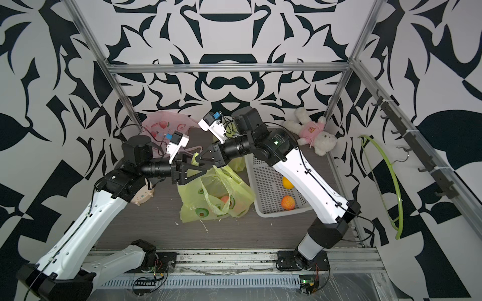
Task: Place the peach into a plastic bag & tie a knot
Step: Cross the plastic bag at the center of the board.
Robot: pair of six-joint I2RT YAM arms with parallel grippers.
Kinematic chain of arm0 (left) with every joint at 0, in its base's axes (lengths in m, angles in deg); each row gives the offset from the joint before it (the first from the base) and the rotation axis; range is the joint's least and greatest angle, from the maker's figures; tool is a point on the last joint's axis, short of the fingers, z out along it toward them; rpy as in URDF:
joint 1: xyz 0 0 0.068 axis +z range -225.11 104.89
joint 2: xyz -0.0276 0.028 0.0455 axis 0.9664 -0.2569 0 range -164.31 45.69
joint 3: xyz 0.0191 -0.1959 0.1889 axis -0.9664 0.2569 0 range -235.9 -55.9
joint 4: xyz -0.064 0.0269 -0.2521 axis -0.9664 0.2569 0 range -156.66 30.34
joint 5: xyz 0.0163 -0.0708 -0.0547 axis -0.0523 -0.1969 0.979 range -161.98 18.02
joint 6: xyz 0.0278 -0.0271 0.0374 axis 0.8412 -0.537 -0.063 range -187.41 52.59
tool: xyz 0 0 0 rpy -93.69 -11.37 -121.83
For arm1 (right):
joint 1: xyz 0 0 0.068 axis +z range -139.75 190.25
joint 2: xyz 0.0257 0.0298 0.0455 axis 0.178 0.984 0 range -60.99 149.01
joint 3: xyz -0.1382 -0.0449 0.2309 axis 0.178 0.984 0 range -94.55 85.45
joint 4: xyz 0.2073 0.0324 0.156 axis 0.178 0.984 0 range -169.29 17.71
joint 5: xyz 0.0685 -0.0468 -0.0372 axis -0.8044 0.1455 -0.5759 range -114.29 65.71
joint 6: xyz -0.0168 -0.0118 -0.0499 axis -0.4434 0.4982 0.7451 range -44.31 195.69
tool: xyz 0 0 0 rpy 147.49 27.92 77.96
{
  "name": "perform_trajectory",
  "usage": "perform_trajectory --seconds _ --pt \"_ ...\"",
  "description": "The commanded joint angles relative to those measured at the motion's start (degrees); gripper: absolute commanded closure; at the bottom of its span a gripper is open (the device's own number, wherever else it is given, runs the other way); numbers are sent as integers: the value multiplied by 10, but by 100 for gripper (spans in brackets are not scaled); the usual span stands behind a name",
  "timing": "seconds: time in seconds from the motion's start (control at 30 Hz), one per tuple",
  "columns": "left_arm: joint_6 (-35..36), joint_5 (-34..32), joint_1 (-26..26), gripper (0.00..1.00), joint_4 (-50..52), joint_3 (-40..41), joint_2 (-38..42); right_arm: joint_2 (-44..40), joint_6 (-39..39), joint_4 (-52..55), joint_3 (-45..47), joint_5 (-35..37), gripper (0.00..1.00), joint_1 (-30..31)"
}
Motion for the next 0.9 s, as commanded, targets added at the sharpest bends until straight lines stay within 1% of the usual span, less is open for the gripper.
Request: perform_trajectory --seconds 0.0,0.03,0.07,0.13,0.23,0.33,0.5,0.57,0.6,0.67,0.73,0.77,0.8,0.83,0.87 --pt "-52 5 -19 49 -58 37 8 -10 8 -15 -18 4 100 -2" --pt "-58 -2 -20 54 -63 47 11 -10 9 -15 -17 8 100 -3" --pt "-63 -8 -20 58 -68 55 15 -11 9 -15 -15 10 100 -4" --pt "-77 -24 -19 60 -88 76 28 -16 8 -17 -9 15 100 -7" --pt "-86 -46 -19 60 -105 101 50 -22 6 -18 0 20 100 -15" --pt "-89 -60 -19 58 -111 116 66 -30 2 -24 13 23 100 -24" --pt "-93 -62 -19 57 -117 130 82 -40 -6 -38 32 22 100 -36" --pt "-94 -61 -19 59 -113 132 84 -40 -8 -40 35 22 100 -40" --pt "-94 -60 -19 63 -111 133 85 -40 -8 -40 36 22 100 -41" --pt "-93 -62 -19 74 -109 133 85 -40 -8 -39 38 22 100 -41" --pt "-90 -70 -19 91 -108 133 85 -40 -5 -37 42 24 100 -42" --pt "-86 -75 -19 98 -106 132 85 -40 -2 -34 42 25 100 -43" --pt "-81 -78 -20 100 -103 130 84 -40 7 -22 39 35 98 -43" --pt "-78 -83 -20 100 -100 129 82 -42 21 -8 39 56 83 -44" --pt "-76 -86 -19 100 -98 127 81 -45 35 3 44 77 72 -44"
